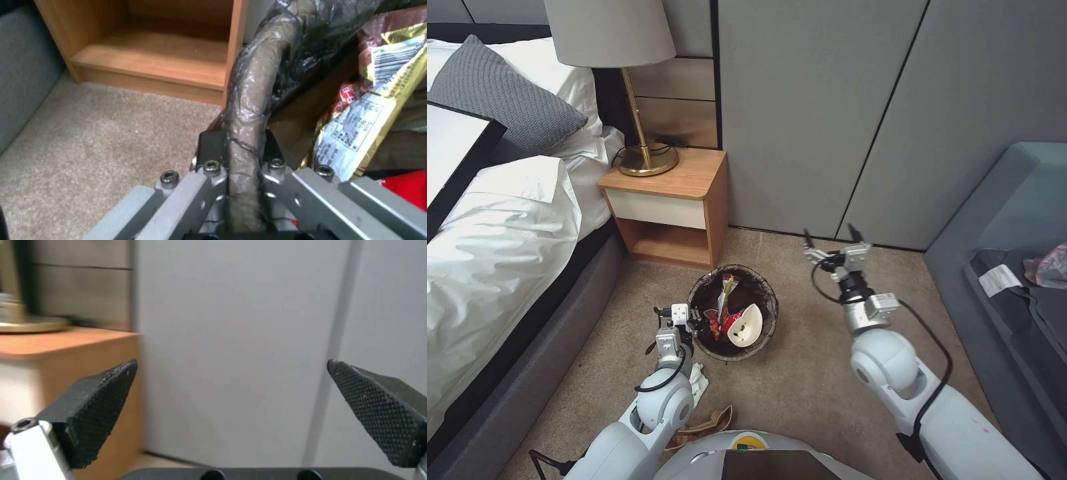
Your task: Pick up the trash bin, then pick up the garbage from the floor and place it into the trash bin.
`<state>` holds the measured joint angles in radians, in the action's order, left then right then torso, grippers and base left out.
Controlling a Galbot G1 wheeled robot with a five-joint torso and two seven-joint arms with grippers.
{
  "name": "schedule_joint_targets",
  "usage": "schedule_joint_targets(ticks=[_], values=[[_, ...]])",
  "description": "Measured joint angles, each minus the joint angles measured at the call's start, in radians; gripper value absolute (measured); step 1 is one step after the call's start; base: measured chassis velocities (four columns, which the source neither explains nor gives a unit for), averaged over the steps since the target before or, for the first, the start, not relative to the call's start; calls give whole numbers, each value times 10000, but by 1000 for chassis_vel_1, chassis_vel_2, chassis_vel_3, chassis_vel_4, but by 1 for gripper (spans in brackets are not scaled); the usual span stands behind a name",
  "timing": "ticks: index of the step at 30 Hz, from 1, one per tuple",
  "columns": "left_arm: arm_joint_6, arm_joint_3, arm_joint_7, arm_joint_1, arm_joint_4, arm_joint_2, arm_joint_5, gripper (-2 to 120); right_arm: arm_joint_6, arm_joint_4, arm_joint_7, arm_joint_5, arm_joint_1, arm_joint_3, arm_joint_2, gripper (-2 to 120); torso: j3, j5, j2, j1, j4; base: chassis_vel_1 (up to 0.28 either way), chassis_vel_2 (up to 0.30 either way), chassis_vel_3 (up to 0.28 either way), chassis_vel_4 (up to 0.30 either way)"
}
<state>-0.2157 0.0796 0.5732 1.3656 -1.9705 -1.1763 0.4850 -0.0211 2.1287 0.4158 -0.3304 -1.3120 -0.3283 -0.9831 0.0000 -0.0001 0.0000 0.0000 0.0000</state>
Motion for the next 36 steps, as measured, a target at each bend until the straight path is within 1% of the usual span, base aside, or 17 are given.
schedule_joint_targets(ticks=[1,3,4,7,8,10,11,12,14,15,17,24,30,36], values=[[19,24,-7,25,0,0,-40,2,67,47,-23,210,-326,-434,-162,100,0,-2,0,0,-3,0,0,0,0],[45,63,-8,94,-17,0,-84,2,98,126,-120,711,-965,-1120,-560,100,0,1,0,0,-1,0,0,0,0],[45,63,-8,94,-17,0,-84,2,98,126,-120,711,-965,-1120,-560,100,0,1,0,0,-1,0,0,0,0],[79,92,-9,167,-43,12,-173,2,-16,177,-218,1304,-1791,-1670,-1346,100,0,-1,0,0,-2,0,0,0,0],[79,92,-9,167,-43,12,-173,2,-16,177,-218,1304,-1791,-1670,-1346,100,0,-1,0,0,-2,0,0,0,0],[92,111,-7,188,-61,22,-219,2,-229,136,-264,1749,-2240,-1935,-2010,100,0,-2,0,0,0,0,0,0,0],[97,122,-7,189,-71,27,-234,2,-307,102,-289,1865,-2364,-1992,-2208,100,0,-1,0,0,-3,0,0,0,0],[97,122,-7,189,-71,27,-234,2,-307,102,-289,1865,-2364,-1992,-2208,100,0,-1,0,0,-3,0,0,0,0],[115,176,-4,191,-95,56,-302,2,-531,17,-388,2112,-2715,-2151,-2686,100,0,0,0,0,-1,0,0,0,0],[115,176,-4,191,-95,56,-302,2,-531,17,-388,2112,-2715,-2151,-2686,100,0,0,0,0,-1,0,0,0,0],[124,220,7,204,-129,83,-323,2,-778,-102,-441,2227,-2955,-2213,-2996,100,0,0,0,0,-2,0,0,0,0],[134,262,67,262,-172,97,-325,2,-996,-244,-448,2282,-3099,-2267,-3277,100,0,0,0,0,0,0,0,0,0],[145,269,163,300,-172,55,-325,2,-1049,-294,-443,2309,-3126,-2244,-3371,100,0,-1,0,0,0,0,0,0,0],[145,268,253,321,-222,-1,-247,2,-1091,-346,-440,2396,-3085,-1973,-3408,100,0,0,0,0,-1,0,0,0,0]])
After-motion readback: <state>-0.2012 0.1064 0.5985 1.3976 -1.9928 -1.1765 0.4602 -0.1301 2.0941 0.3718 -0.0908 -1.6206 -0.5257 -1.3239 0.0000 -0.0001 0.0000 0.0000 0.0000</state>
